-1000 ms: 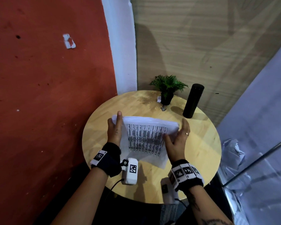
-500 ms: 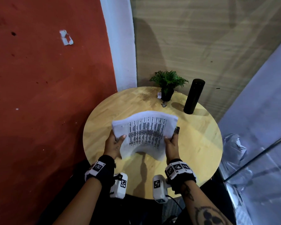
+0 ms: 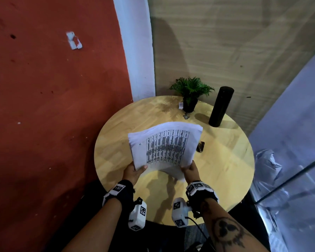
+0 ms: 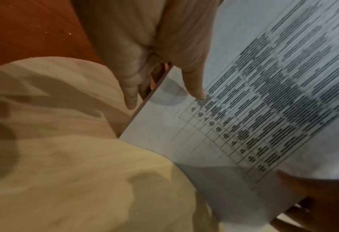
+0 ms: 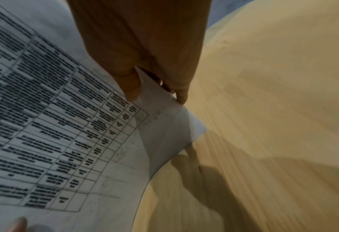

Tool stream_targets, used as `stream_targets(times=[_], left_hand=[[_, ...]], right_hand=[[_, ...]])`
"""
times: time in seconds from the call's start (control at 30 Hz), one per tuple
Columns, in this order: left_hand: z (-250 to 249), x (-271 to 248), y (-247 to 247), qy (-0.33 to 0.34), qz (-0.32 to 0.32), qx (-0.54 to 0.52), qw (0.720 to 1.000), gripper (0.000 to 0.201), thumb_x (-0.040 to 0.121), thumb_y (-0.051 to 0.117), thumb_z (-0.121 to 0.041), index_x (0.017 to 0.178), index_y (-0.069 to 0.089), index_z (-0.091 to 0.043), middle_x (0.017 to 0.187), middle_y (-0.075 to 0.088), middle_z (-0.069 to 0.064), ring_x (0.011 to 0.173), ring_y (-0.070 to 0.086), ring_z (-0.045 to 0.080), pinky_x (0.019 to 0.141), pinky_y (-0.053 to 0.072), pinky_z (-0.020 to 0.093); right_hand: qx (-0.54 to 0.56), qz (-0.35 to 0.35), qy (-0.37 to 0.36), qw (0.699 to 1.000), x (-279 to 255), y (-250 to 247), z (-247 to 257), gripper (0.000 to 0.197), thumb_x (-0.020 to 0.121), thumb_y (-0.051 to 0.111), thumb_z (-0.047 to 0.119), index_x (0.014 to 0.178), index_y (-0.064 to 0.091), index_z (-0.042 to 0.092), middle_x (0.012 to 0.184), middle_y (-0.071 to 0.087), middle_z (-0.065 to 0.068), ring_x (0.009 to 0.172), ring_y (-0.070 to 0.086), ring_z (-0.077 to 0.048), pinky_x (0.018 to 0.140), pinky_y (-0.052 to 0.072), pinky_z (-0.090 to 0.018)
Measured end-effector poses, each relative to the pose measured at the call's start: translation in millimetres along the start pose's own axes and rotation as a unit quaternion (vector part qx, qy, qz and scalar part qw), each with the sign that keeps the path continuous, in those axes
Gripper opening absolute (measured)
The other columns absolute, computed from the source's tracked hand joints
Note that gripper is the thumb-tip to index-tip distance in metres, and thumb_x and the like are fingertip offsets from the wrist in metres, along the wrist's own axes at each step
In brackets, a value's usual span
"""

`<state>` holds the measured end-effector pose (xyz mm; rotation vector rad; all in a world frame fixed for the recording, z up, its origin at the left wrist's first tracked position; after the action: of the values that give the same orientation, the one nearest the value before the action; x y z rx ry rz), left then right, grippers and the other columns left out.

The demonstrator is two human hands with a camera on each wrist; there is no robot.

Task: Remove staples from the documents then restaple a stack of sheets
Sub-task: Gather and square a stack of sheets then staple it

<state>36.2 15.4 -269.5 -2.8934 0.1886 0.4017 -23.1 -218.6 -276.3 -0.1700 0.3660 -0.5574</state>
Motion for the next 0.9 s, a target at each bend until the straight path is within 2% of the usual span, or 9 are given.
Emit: stream_targets(times=[0.07,0.17,0.3,0.4,0.5,0.63,0.77,0.83,0.9], left_hand=[[9,0,2,-0.012,0.010,0.007,1.000,0.044,0.079,0.074,-0.025,0.115,0.060,-0.003,0.116,0.064,0.018,0.111,0.060,0.029,0.086,0.044,0.029],[17,0,5,-0.018,0.028,0.000,0.999,0.066,0.055,0.074,-0.048,0.107,0.061,-0.011,0.109,0.066,0.013,0.108,0.062,0.025,0.093,0.046,0.033],[-26,-5,-2,0.028,0.014,-0.088,0.996,0.041,0.063,0.084,-0.008,0.098,0.062,-0.009,0.090,0.072,0.004,0.076,0.065,0.016,0.071,0.047,0.031],[-85,-18,-11,0.116,0.020,-0.200,0.973,0.064,0.047,0.089,-0.044,0.096,0.058,-0.017,0.073,0.073,-0.013,0.065,0.067,0.004,0.056,0.052,0.024],[-115,-27,-11,0.161,-0.038,-0.262,0.951,0.093,0.034,0.077,-0.074,0.105,0.053,-0.019,0.088,0.069,-0.009,0.072,0.065,0.001,0.065,0.053,0.022],[-117,-30,-9,0.183,-0.092,-0.254,0.945,0.068,0.052,0.075,-0.057,0.106,0.051,-0.022,0.104,0.062,0.001,0.086,0.064,0.005,0.085,0.051,0.030],[-96,-34,-8,0.169,-0.093,-0.139,0.971,0.061,0.065,0.078,-0.019,0.116,0.045,-0.022,0.116,0.059,0.011,0.100,0.057,0.017,0.093,0.047,0.035],[-83,-31,-11,0.163,-0.117,-0.058,0.978,0.057,0.079,0.069,0.001,0.129,0.042,-0.010,0.120,0.059,0.016,0.103,0.055,0.018,0.092,0.045,0.033],[-81,-30,-12,0.178,-0.129,-0.016,0.975,0.051,0.086,0.065,-0.006,0.132,0.042,-0.003,0.118,0.060,0.011,0.103,0.058,0.022,0.087,0.044,0.029]], right_hand=[[-0.016,-0.005,-0.006,1.000,2,1,-4,0.029,0.091,0.050,0.004,0.119,0.049,-0.005,0.114,0.059,-0.025,0.106,0.054,-0.037,0.087,0.041,-0.043],[-0.018,-0.001,-0.009,1.000,3,0,-7,0.027,0.092,0.048,0.002,0.118,0.050,-0.006,0.110,0.059,-0.023,0.102,0.053,-0.030,0.081,0.039,-0.035],[0.045,0.043,-0.076,0.995,0,-12,23,0.050,0.082,0.052,-0.012,0.126,0.052,0.013,0.117,0.061,-0.008,0.111,0.053,-0.023,0.094,0.045,-0.047],[0.113,0.067,-0.136,0.982,-9,-28,63,0.055,0.074,0.052,-0.022,0.109,0.055,0.021,0.103,0.062,0.002,0.094,0.057,-0.010,0.083,0.048,-0.033],[0.182,0.068,-0.156,0.968,-21,-35,93,0.035,0.071,0.056,-0.008,0.093,0.053,0.019,0.090,0.060,0.000,0.076,0.059,-0.002,0.067,0.048,-0.019],[0.169,0.034,-0.135,0.976,-23,-28,91,0.023,0.083,0.049,-0.010,0.103,0.047,0.000,0.087,0.052,-0.022,0.081,0.051,-0.013,0.077,0.043,-0.029],[0.108,0.013,-0.114,0.987,-19,-23,77,0.029,0.086,0.042,-0.010,0.115,0.044,-0.004,0.096,0.054,-0.007,0.096,0.049,-0.022,0.087,0.041,-0.036],[0.101,0.003,-0.111,0.989,-20,-22,76,0.029,0.087,0.042,-0.008,0.116,0.046,-0.002,0.102,0.055,-0.006,0.096,0.050,-0.021,0.086,0.042,-0.034],[0.104,-0.005,-0.117,0.988,-24,-22,81,0.023,0.088,0.041,-0.008,0.109,0.048,-0.002,0.098,0.053,-0.007,0.091,0.047,-0.017,0.073,0.040,-0.024]])
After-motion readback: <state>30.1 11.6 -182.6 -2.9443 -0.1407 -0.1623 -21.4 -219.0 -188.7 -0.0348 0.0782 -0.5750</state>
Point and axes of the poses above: each hand's wrist, its own x-axis towards the middle knuckle, its own y-axis out of the palm, z = x × y, the point moved 5 cm from there along x, towards the middle knuckle
